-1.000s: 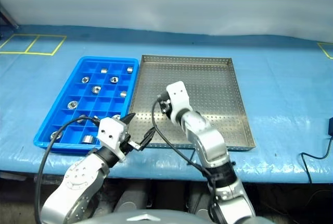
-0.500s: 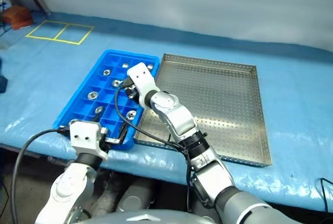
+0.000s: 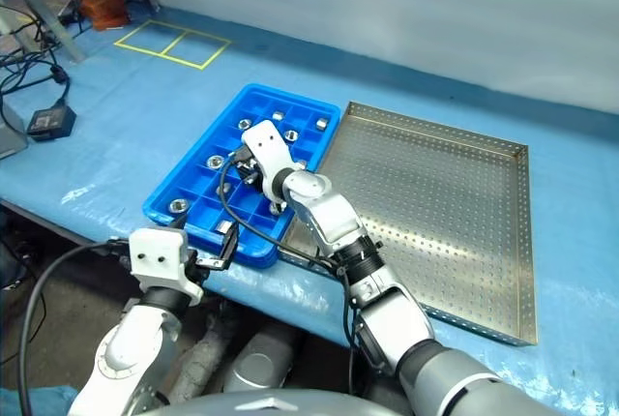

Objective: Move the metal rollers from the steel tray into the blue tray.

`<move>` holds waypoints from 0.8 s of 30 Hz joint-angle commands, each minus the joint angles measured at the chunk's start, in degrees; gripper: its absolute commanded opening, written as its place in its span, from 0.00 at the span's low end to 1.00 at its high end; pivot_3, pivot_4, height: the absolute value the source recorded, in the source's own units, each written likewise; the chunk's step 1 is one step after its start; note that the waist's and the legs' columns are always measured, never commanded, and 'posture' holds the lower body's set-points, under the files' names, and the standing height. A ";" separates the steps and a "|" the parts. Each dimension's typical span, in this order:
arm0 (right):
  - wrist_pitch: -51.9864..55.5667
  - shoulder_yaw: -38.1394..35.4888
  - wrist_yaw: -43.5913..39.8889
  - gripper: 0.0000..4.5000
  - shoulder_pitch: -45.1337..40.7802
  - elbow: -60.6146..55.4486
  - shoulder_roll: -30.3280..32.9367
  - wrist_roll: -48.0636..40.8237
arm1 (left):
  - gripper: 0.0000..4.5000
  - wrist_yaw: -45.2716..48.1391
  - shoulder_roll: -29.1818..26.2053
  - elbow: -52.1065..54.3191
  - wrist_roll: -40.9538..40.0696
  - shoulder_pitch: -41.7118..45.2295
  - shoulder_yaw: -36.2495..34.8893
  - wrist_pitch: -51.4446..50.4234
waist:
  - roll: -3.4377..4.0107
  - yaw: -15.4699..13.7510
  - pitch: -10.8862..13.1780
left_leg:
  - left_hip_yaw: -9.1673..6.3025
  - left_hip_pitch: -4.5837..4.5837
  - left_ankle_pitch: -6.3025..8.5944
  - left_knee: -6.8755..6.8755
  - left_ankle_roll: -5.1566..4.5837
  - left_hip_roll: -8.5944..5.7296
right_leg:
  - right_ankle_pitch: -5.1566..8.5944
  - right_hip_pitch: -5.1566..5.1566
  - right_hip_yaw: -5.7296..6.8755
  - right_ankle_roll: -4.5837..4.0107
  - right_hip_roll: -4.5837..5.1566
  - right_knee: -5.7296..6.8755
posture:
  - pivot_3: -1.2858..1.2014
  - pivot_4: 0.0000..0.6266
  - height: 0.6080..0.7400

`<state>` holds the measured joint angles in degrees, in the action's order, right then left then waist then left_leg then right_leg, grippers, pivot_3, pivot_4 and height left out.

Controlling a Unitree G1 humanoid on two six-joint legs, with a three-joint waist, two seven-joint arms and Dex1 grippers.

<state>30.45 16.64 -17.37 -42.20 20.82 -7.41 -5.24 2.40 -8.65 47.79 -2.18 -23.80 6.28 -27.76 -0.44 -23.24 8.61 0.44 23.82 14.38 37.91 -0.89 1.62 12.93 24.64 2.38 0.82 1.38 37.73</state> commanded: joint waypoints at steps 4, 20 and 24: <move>-3.05 -1.49 0.62 0.67 -0.93 3.29 -1.64 0.51 | 1.00 0.56 -0.08 1.05 0.54 1.01 0.75 1.29 | 0.00 -1.20 0.00 | 0.01 0.00 0.00 0.00 0.00 0.00 | 0.01 0.00 0.03 -0.01 -0.01 0.00 | 0.73 0.24 1.00; 5.49 -5.24 -0.10 0.99 7.06 -21.57 4.12 -2.28 | 1.00 5.04 -1.78 -1.35 -1.28 6.98 1.37 -0.74 | 0.01 0.21 0.00 | 0.06 0.09 0.01 0.07 0.02 -0.01 | 0.02 -0.02 0.14 -0.03 -0.01 -0.04 | 0.66 0.24 1.00; 9.81 -6.80 0.49 0.99 12.83 -32.67 8.25 -2.69 | 1.00 7.12 -2.85 -3.22 -1.87 10.50 1.52 -1.51 | 0.02 2.42 -0.01 | 0.03 0.09 0.01 0.14 0.02 -0.03 | 0.02 -0.06 0.15 -0.02 0.01 -0.04 | 0.62 0.24 1.00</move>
<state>38.88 11.30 -17.25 -30.23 -6.65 0.19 -7.24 8.53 -11.16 44.14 -3.48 -14.42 7.41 -29.48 -0.41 -20.82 8.60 0.48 23.91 14.39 38.06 -0.86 1.59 12.94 24.57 2.52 0.80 1.40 37.68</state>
